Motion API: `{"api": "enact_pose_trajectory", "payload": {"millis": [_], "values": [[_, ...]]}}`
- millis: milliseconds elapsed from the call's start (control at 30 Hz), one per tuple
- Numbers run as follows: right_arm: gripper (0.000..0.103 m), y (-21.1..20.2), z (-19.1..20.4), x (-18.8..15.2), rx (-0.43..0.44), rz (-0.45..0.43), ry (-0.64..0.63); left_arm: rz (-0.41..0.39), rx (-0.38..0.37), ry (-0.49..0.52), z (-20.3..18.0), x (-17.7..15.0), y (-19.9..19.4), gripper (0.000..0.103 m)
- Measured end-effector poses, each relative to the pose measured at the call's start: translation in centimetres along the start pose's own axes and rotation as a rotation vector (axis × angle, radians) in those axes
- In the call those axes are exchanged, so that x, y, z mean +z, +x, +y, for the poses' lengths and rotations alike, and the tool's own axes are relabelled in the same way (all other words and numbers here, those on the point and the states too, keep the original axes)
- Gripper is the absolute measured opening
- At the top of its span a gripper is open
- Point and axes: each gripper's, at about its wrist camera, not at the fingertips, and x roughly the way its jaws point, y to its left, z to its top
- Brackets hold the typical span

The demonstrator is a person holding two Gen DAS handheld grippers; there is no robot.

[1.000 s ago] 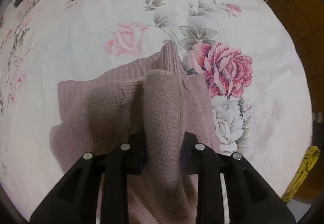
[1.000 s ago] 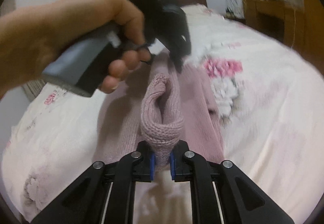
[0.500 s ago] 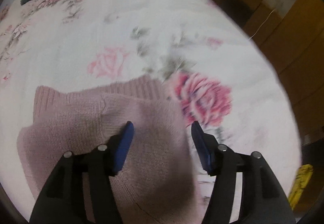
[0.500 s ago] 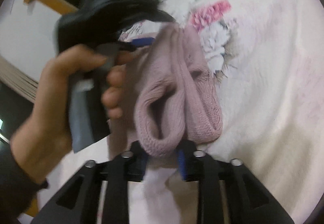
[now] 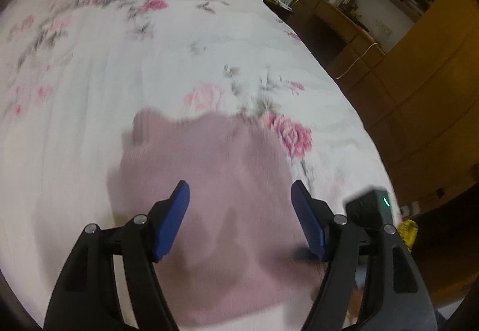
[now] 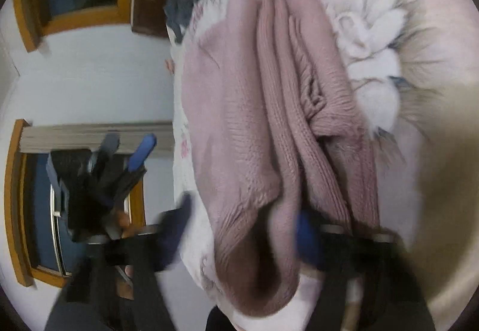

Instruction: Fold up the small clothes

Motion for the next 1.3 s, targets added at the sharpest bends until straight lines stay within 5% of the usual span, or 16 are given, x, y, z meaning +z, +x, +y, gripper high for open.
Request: {"api": "enact_pose_trajectory", "payload": {"millis": [33,200,333,433,467,500,567,600,800,900,1000,1100,1167,1300], "values": [[0.015,0.0,0.1,0.4,-0.038,0.005,-0.006,0.013,-0.019,-0.007,0.3,-0.6,-0.1,0.069],[0.012,-2.9,0.3,0.5,-0.070,-0.096,-0.047,0.114,-0.211,-0.049,0.9,-5.4,1.2,0.068],[0.014,-1.5,-0.5,0.7,-0.085,-0.073,-0.057,0.208,-0.198,-0.043,1.6,-8.2,4.5,0.065],[0.046,-1.9,0.9,1.3,-0.033,-0.068,-0.051,0.227,-0.201,-0.061,2.3,-9.1,6.0,0.065],[0.071,-1.9,1.1,1.8,-0.028,-0.079,-0.042,0.230,-0.202,-0.065,2.4,-9.2,6.4,0.065],[0.075,-1.7,1.3,2.5,-0.014,-0.080,-0.029,0.233,-0.203,-0.066,2.4,-9.2,6.6,0.065],[0.066,-0.7,1.2,3.5,0.009,-0.045,0.012,0.241,-0.199,-0.065,2.3,-9.1,7.2,0.065],[0.022,-0.6,1.5,3.9,-0.008,-0.052,0.005,0.244,-0.201,-0.067,2.3,-9.0,7.3,0.065],[0.019,-2.3,2.0,2.8,-0.244,-0.221,-0.149,0.277,-0.256,-0.082,2.1,-8.9,8.6,0.063],[0.021,-1.8,1.6,2.5,-0.215,-0.196,-0.143,0.283,-0.291,-0.119,2.2,-8.1,8.1,0.061],[0.034,-1.7,3.2,4.1,-0.170,-0.169,-0.148,0.191,-0.326,-0.109,2.3,-4.9,5.5,0.061],[0.039,-3.7,4.5,5.7,-0.218,-0.254,-0.172,0.113,-0.369,-0.149,3.4,-1.1,4.0,0.062],[0.039,-4.6,5.9,7.0,-0.184,-0.321,-0.182,0.089,-0.412,-0.179,4.2,2.2,4.4,0.063],[0.038,-1.3,8.2,9.4,-0.146,-0.219,-0.246,0.137,-0.447,-0.220,5.6,6.5,8.8,0.065]]}}
